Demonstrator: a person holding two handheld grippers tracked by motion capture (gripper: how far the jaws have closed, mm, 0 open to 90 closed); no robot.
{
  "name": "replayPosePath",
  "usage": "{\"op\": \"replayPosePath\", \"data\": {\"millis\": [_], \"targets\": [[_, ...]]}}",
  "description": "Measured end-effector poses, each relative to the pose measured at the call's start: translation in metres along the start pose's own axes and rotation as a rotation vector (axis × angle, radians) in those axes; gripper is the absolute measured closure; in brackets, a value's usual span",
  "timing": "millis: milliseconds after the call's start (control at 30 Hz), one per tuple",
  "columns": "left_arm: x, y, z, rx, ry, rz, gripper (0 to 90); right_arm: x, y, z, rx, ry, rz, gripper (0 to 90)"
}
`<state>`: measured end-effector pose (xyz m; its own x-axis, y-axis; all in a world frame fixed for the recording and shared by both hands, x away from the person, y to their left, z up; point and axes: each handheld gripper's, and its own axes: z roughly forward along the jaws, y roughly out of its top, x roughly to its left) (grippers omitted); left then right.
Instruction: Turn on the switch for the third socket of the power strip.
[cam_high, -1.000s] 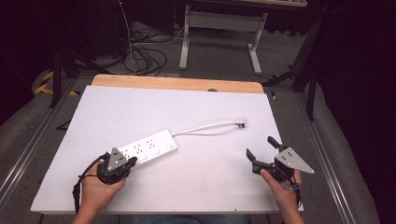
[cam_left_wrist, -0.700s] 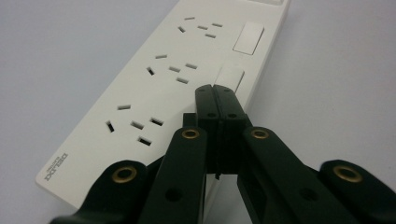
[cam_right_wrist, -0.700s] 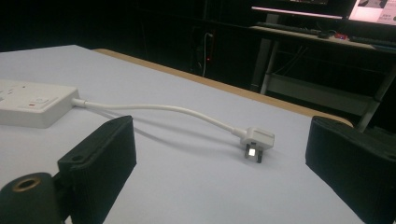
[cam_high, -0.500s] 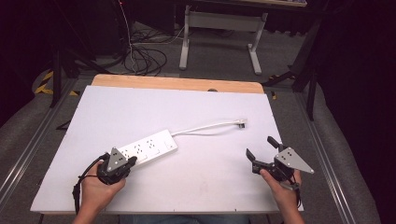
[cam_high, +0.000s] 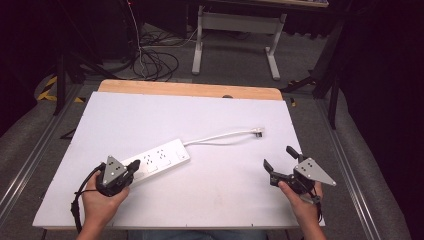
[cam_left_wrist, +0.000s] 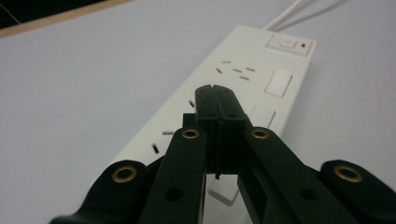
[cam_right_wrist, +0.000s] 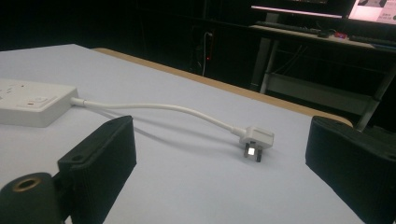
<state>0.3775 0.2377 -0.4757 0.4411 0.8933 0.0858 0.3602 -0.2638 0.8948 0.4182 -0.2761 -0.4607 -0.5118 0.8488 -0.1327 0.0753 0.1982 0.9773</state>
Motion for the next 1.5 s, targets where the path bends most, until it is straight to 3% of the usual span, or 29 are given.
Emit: {"op": "replayPosePath", "data": {"millis": [233, 433, 700, 867, 1200, 1300, 1367, 1500], "targets": [[0.007, 0.000, -0.011, -0.188, 0.130, -0.064, 90.0, 0.000, 0.000, 0.000, -0.001, -0.001, 0.002, 9.2], [0.010, 0.000, -0.019, -0.286, 0.214, -0.084, 89.9, 0.000, 0.000, 0.000, -0.004, -0.002, 0.003, 9.2], [0.010, -0.001, -0.025, -0.325, 0.258, -0.086, 88.9, 0.002, 0.001, 0.001, -0.005, 0.002, 0.003, 9.2], [0.013, -0.002, -0.032, -0.358, 0.313, -0.100, 88.0, 0.004, 0.002, 0.002, -0.002, 0.009, -0.004, 9.2], [0.013, -0.002, -0.035, -0.393, 0.350, -0.103, 83.9, 0.004, 0.003, 0.000, -0.012, 0.005, -0.001, 9.2], [0.012, -0.002, -0.036, -0.397, 0.356, -0.105, 80.2, 0.005, 0.003, 0.000, -0.011, 0.010, -0.003, 9.2], [0.012, -0.002, -0.036, -0.399, 0.367, -0.108, 72.6, 0.005, 0.003, 0.000, -0.012, 0.010, -0.003, 9.2], [0.013, -0.002, -0.034, -0.418, 0.392, -0.108, 71.3, 0.004, 0.003, 0.000, -0.010, 0.008, -0.002, 9.2]]}}
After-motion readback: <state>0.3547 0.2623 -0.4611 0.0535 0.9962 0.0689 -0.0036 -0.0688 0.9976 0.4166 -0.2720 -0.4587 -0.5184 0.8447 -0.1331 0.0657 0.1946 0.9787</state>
